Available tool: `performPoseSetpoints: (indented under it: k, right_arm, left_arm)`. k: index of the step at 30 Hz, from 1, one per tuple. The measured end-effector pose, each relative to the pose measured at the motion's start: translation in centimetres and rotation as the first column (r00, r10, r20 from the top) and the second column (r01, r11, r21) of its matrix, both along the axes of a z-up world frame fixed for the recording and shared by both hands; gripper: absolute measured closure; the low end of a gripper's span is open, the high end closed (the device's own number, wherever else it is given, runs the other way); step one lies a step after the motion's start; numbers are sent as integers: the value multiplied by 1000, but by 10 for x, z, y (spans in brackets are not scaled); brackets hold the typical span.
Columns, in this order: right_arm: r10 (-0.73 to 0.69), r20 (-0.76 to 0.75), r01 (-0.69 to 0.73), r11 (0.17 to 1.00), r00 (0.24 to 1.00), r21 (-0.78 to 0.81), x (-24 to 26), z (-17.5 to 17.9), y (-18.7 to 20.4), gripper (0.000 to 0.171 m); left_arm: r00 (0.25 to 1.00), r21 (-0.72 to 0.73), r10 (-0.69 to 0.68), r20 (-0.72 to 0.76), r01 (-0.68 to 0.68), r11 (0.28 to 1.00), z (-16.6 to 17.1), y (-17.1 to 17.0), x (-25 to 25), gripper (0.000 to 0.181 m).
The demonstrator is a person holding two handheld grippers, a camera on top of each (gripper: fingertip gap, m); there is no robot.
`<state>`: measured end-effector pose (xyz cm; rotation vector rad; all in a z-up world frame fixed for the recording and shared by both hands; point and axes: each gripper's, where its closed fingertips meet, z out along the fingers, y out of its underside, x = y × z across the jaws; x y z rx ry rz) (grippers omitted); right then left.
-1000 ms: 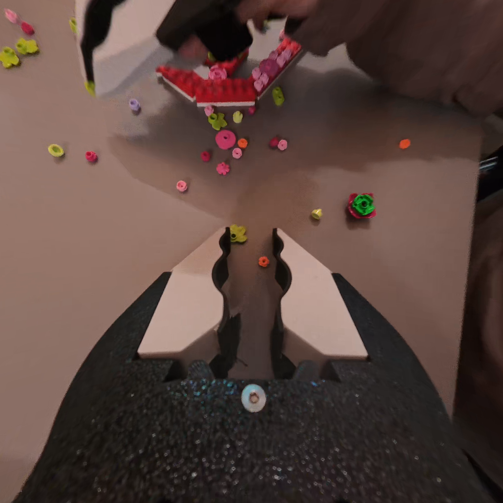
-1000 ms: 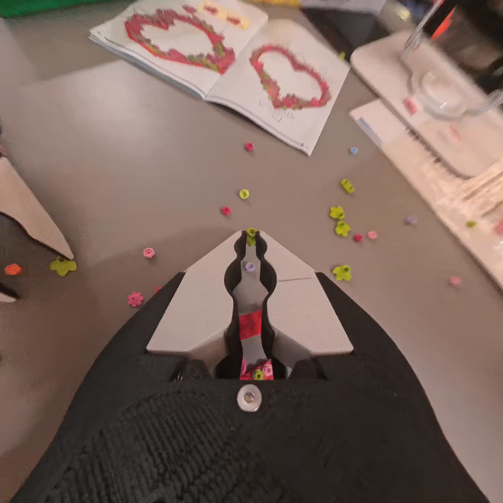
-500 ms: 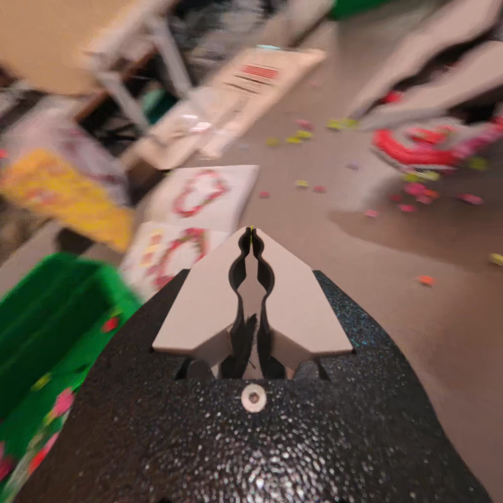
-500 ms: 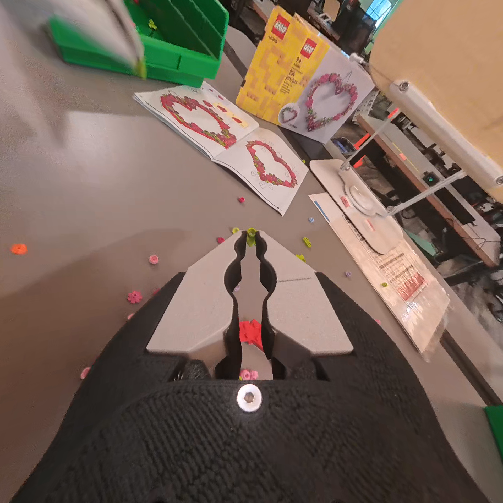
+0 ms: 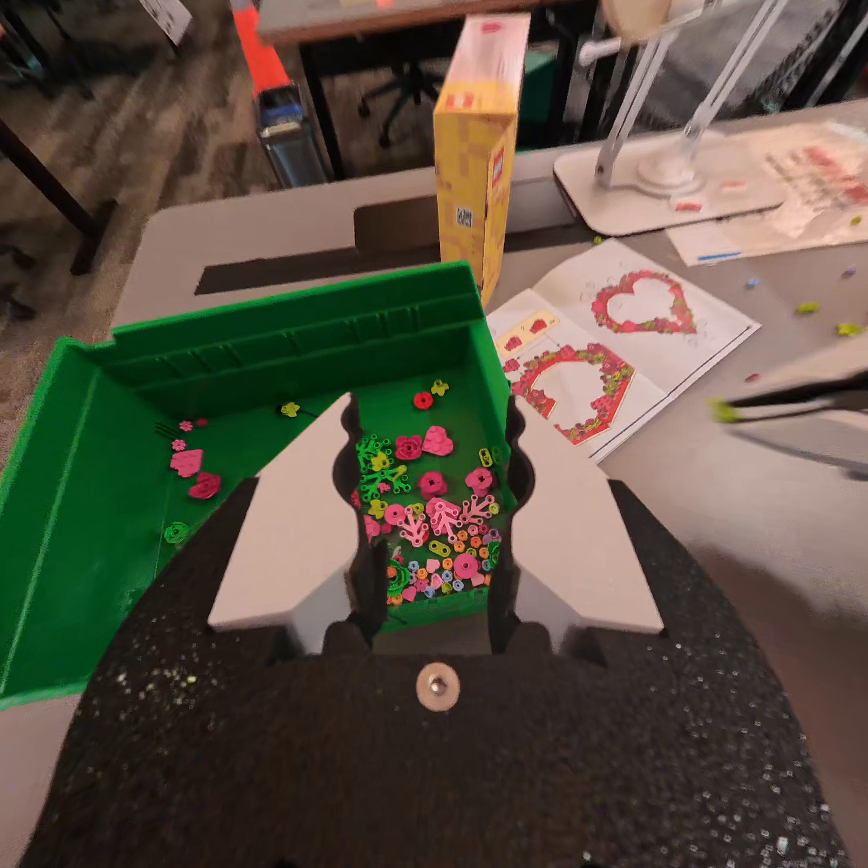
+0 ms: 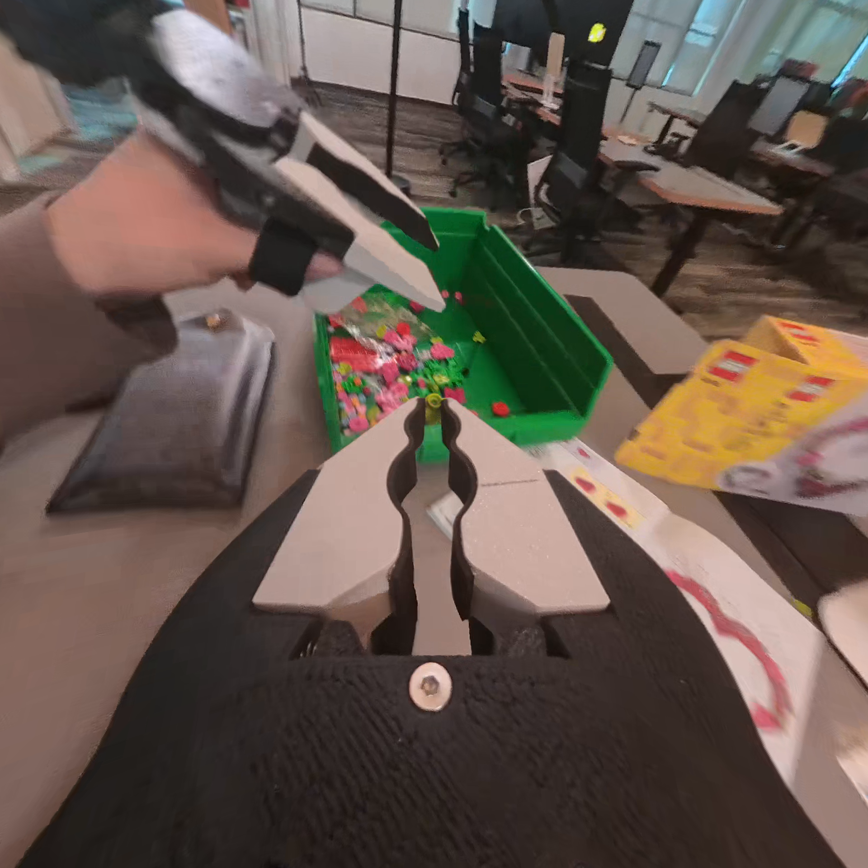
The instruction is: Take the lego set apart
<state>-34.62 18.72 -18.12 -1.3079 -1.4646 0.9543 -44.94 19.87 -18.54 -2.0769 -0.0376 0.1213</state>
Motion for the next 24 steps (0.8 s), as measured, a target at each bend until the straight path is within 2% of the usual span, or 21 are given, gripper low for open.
performPoseSetpoints:
  k: [3,6,7,12,14,16,19,20,22,24]
  right_arm:
    - [54,41,-45,981,998,-190,-48,-5,-7,161]
    - [55,139,2,925,989,-379,-77,-22,-8,128]
    - [52,162,19,912,985,-409,-81,-26,-7,122]
    - [19,198,64,912,980,-405,-81,-30,-4,115]
    - [32,177,38,925,984,-377,-60,-20,-8,113]
    - [25,134,17,954,991,-301,-16,-4,-7,114]
    - [9,87,9,979,996,-204,75,7,-7,117]
    - [-1,95,19,981,996,-191,107,3,-8,118]
    - [-3,135,26,985,991,-169,165,-14,-17,121]
    - [18,215,16,988,976,-154,212,-39,-37,123]
  left_arm:
    - [1000,66,5,-5,-5,998,16,-18,0,121]
    - [1000,126,7,-13,-6,992,28,-39,2,122]
    - [1000,148,8,-16,-6,989,32,-46,4,123]
    - [999,240,-36,-6,37,970,48,-70,28,125]
    - [992,291,-126,2,120,949,54,-77,56,127]
    - [966,302,-260,1,248,921,47,-83,94,127]
    - [864,215,-503,9,489,845,10,-93,162,132]
    - [803,177,-595,40,580,795,-7,-97,188,133]
    - [638,119,-760,122,751,650,-38,-110,241,138]
    - [512,41,-842,170,850,526,-69,-121,282,137]
